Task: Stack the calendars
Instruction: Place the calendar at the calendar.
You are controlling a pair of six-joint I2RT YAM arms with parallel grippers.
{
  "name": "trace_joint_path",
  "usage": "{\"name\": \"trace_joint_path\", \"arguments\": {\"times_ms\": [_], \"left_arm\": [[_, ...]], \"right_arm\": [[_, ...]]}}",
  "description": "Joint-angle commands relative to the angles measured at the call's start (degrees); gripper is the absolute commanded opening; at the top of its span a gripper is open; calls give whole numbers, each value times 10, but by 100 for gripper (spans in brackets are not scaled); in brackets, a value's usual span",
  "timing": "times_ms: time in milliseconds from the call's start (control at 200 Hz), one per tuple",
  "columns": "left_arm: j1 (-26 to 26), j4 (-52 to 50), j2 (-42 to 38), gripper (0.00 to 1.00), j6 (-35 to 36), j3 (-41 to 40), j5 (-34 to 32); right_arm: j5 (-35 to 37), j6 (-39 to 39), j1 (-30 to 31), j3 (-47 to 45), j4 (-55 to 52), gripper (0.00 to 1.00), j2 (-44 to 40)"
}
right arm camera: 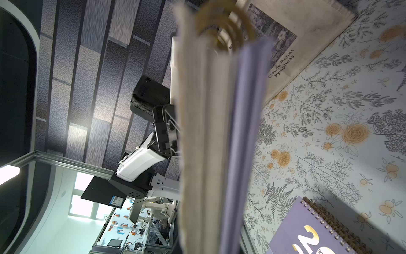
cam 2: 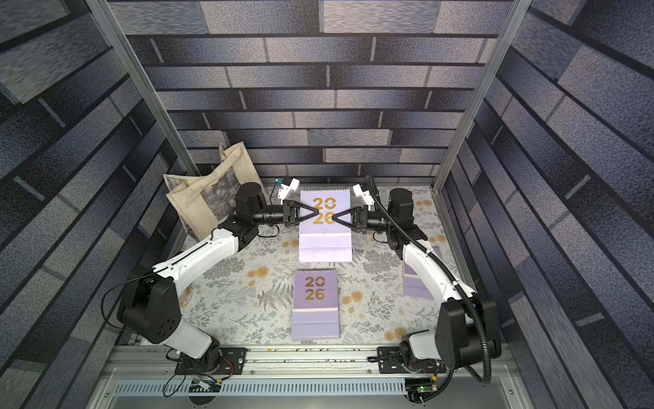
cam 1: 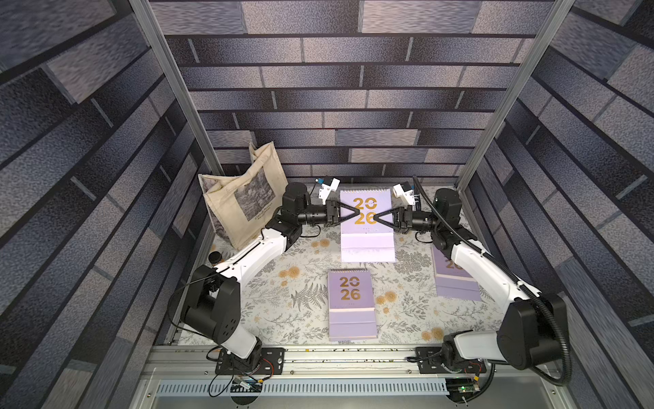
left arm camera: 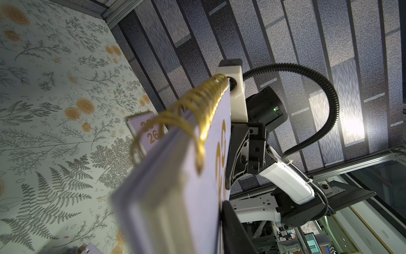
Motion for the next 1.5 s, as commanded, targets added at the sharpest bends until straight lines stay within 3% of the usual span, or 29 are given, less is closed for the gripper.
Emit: {"name": "trace_joint_path", "arguments": {"times_ms": [0, 50, 80, 145, 195, 266, 381, 581, 862, 1297, 1363, 1478, 1498], "left_arm": [[-1, 25, -9, 0, 5, -4, 10], [1, 35, -10, 0, 0, -7, 14], [2, 38, -11, 0, -2, -8, 17], [5, 36, -15, 0, -3, -9, 20], [9, 31, -20, 0, -1, -11, 24], [16, 25, -28, 0, 0, -16, 33], [22, 10, -50, 0, 9, -31, 43], [22, -12, -83, 0, 34, -44, 41], [19, 10, -73, 0, 17, -43, 52], [20, 24, -70, 0, 6, -30, 52], [20, 26, -64, 0, 4, -27, 53], [21, 23, -56, 0, 4, -24, 53], [21, 21, -56, 5, 4, -23, 52]], "right_arm": [[5, 0, 3, 14, 15, 0, 13], [2, -4, 3, 17, 12, 0, 14], [4, -11, 3, 18, 4, 7, 13], [2, -30, 3, 24, -17, 46, 14], [3, -40, 3, 24, -26, 61, 15], [0, -61, 3, 25, -37, 68, 15], [-14, -88, -4, 42, -24, 69, 11], [-51, -105, -5, 62, 9, 64, 19], [-76, -85, -2, 55, 38, 35, 16], [-85, -77, 21, 46, 63, 9, 21], [-83, -68, 23, 43, 75, 0, 23], [-73, -39, 27, 36, 107, 0, 24], [-71, -36, 27, 36, 109, 0, 24]]}}
